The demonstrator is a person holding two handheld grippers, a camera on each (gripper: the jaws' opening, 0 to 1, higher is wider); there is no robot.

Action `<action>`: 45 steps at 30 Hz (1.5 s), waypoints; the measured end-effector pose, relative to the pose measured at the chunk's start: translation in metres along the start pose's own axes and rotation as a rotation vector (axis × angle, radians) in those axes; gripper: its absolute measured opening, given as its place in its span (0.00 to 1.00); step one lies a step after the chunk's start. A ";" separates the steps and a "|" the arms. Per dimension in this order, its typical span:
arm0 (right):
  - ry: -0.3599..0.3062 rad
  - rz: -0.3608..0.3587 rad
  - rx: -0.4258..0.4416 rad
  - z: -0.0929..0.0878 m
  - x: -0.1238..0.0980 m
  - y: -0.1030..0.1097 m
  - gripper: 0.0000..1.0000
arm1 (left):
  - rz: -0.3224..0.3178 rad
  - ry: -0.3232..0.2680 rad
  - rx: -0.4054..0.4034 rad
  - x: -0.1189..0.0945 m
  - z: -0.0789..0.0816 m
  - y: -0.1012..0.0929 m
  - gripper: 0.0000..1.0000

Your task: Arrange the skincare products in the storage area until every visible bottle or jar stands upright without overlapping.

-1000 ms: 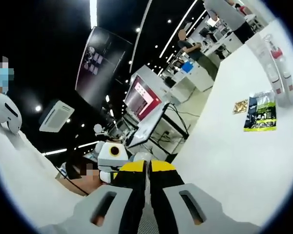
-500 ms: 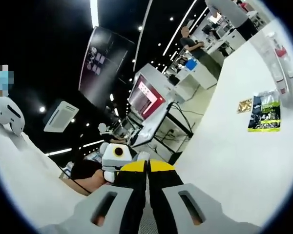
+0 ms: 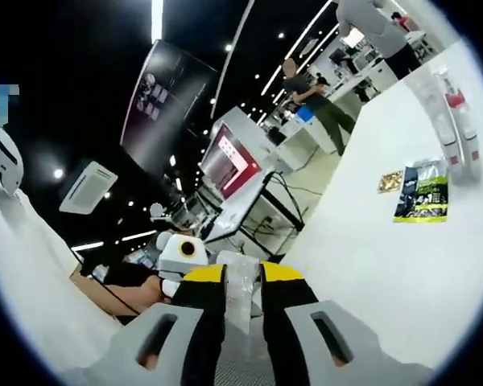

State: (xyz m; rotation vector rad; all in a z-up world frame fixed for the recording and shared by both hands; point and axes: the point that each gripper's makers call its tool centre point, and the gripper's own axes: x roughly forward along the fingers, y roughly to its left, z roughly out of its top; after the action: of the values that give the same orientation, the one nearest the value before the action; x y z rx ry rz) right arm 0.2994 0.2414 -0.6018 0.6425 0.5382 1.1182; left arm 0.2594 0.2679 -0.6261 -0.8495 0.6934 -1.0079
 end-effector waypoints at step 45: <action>0.276 -0.500 -0.693 -0.036 -0.090 -0.095 0.52 | 0.126 -0.124 -0.103 0.008 0.026 0.023 0.01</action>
State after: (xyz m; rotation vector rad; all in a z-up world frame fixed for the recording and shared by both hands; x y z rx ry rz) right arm 0.3042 0.1370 -0.6877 -0.2469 0.4672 0.8357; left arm 0.2939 0.2743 -0.6340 -0.9377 0.6888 -0.8052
